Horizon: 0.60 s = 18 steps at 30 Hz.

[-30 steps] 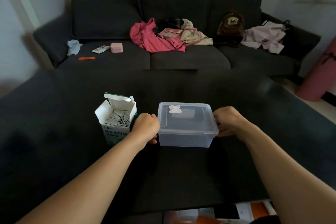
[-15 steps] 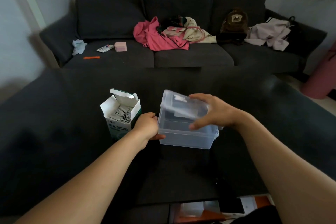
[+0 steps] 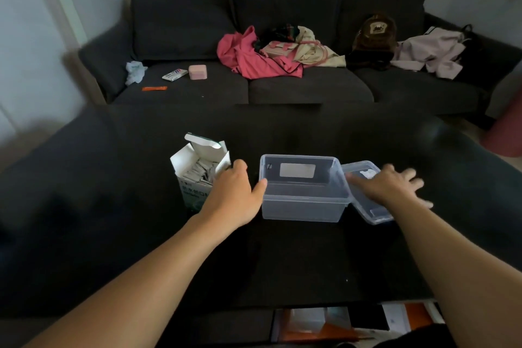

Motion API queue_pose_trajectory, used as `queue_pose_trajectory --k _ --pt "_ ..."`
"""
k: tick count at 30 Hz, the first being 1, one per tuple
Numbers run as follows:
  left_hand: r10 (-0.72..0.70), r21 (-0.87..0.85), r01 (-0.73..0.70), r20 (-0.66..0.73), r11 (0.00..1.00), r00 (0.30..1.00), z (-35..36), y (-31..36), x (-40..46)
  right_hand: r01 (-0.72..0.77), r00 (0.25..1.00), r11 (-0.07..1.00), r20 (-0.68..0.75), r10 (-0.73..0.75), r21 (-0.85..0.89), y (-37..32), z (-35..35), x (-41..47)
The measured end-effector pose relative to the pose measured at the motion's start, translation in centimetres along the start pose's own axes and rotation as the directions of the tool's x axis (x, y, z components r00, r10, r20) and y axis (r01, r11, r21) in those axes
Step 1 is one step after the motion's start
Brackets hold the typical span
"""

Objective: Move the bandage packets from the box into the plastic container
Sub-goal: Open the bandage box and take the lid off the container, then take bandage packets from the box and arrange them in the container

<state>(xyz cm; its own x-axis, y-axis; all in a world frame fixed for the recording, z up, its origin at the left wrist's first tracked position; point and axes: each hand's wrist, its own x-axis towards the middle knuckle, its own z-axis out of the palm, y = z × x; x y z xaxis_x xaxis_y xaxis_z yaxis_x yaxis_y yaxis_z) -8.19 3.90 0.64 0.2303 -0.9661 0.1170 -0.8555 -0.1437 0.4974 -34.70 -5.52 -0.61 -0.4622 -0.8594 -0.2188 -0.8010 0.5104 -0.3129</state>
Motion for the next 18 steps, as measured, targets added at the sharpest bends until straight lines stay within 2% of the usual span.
queue_pose_trajectory --k 1,2,3,5,6,7,8,9,10,12,13,16,18 --pt "0.097 -0.014 -0.1 -0.116 0.995 0.988 -0.8 -0.2 -0.2 0.122 0.986 0.991 -0.121 -0.115 0.051 -1.1 -0.8 -1.0" --pt "0.178 -0.055 -0.198 -0.259 0.979 0.949 -2.1 -0.6 -0.5 0.307 0.932 0.942 -0.243 -0.269 0.135 -2.7 -1.6 -2.6" --pt "0.224 -0.085 -0.281 -0.41 0.956 0.884 -3.3 -0.9 -0.5 0.498 0.851 0.832 -0.32 -0.416 0.243 -4.1 -2.4 -4.6" --pt "0.181 -0.119 -0.333 -0.646 0.935 0.741 -5.7 -2.9 -0.3 0.743 0.655 0.526 -0.289 -0.699 0.413 -7.5 -2.9 -10.3" --pt "0.112 -0.162 -0.3 -0.684 0.94 0.721 -6.5 -4.5 -0.1 0.813 0.523 0.403 -0.225 -0.822 0.421 -9.0 -2.6 -13.0" --pt "0.023 -0.218 -0.224 -0.667 0.95 0.745 -6.9 -6.0 0.1 0.872 0.39 0.302 -0.174 -0.904 0.384 -10.3 -1.7 -15.1" --pt "-0.08 -0.265 -0.101 -0.595 0.959 0.8 -7.2 -7.7 0.3 0.916 0.28 0.222 -0.137 -0.95 0.336 -11.6 -0.4 -16.7" --pt "-0.176 -0.302 0.027 -0.48 0.953 0.86 -7.0 -9.0 0.6 0.941 0.226 0.187 -0.109 -0.968 0.283 -12.6 0.8 -17.6" --pt "-0.245 -0.332 0.126 -0.344 0.935 0.907 -6.8 -10.2 0.8 0.954 0.218 0.195 -0.082 -0.972 0.23 -13.6 2.1 -18.1" --pt "-0.273 -0.442 0.198 -0.112 0.875 0.955 -6.1 -11.0 0.9 0.949 0.307 0.303 -0.037 -0.951 0.088 -14.7 3.9 -17.8" --pt "-0.26 -0.491 0.204 -0.048 0.847 0.964 -5.8 -11.2 0.9 0.933 0.36 0.359 -0.032 -0.932 0.029 -15.2 4.3 -17.5" --pt "-0.235 -0.477 0.191 -0.035 0.858 0.971 -5.1 -11.0 0.8 0.883 0.465 0.469 -0.076 -0.882 -0.033 -15.9 4.6 -16.2" --pt "-0.227 -0.485 0.189 -0.021 0.854 0.974 -5.1 -10.7 0.9 0.865 0.496 0.5 -0.085 -0.864 -0.033 -16.2 4.6 -15.4"
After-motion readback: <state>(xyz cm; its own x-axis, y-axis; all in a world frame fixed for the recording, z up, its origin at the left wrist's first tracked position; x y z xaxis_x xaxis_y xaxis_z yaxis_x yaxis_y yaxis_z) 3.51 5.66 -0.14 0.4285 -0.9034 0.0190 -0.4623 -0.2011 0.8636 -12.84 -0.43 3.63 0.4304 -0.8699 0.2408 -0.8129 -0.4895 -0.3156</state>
